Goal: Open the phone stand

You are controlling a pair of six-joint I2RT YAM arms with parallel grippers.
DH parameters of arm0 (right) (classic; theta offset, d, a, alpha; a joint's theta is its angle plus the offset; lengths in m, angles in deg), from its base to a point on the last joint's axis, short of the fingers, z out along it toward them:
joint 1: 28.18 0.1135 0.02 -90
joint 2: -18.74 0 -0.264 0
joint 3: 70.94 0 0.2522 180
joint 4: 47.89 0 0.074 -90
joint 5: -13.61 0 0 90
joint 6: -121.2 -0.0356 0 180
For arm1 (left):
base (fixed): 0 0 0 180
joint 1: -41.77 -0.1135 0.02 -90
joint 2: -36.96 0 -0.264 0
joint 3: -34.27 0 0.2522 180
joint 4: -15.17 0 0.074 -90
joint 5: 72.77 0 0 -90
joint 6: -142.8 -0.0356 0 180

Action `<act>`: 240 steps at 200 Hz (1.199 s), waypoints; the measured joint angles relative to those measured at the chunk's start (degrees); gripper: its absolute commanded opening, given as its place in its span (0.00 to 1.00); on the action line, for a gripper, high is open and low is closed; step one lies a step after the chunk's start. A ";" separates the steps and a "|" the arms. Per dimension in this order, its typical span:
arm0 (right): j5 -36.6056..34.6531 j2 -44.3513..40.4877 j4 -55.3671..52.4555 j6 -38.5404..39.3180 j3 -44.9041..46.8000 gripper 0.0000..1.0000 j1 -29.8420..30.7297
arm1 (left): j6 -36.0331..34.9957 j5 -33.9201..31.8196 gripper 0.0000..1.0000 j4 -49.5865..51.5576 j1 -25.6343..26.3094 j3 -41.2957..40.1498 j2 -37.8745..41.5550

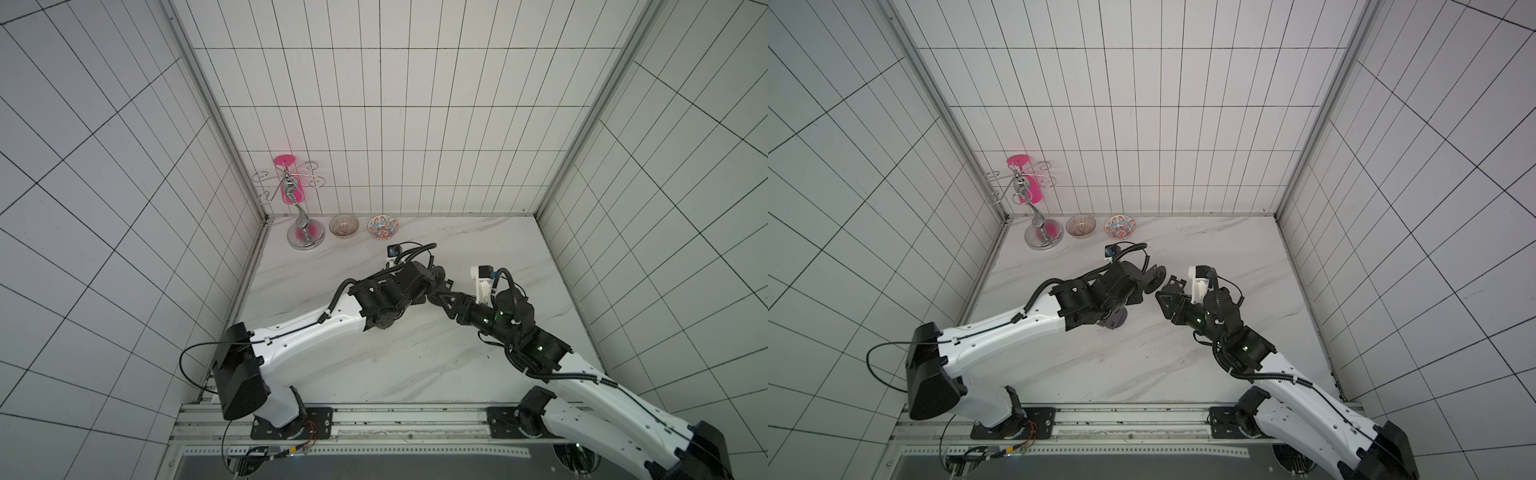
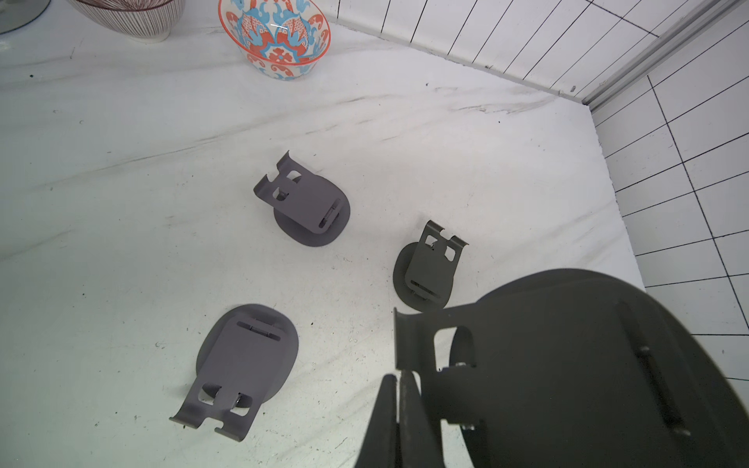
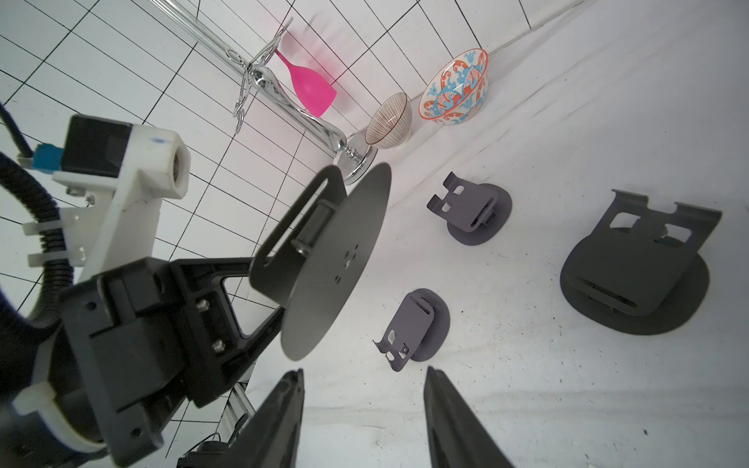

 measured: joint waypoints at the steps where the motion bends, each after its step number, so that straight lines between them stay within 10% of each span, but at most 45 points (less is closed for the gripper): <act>1: -0.07 0.07 0.04 0.00 0.00 0.51 0.02 | 0.00 -0.02 0.00 0.00 0.00 0.07 -0.04; 240: -5.60 8.37 3.04 2.51 -4.20 0.55 0.66 | -0.04 -6.29 0.00 1.44 1.38 0.81 -0.55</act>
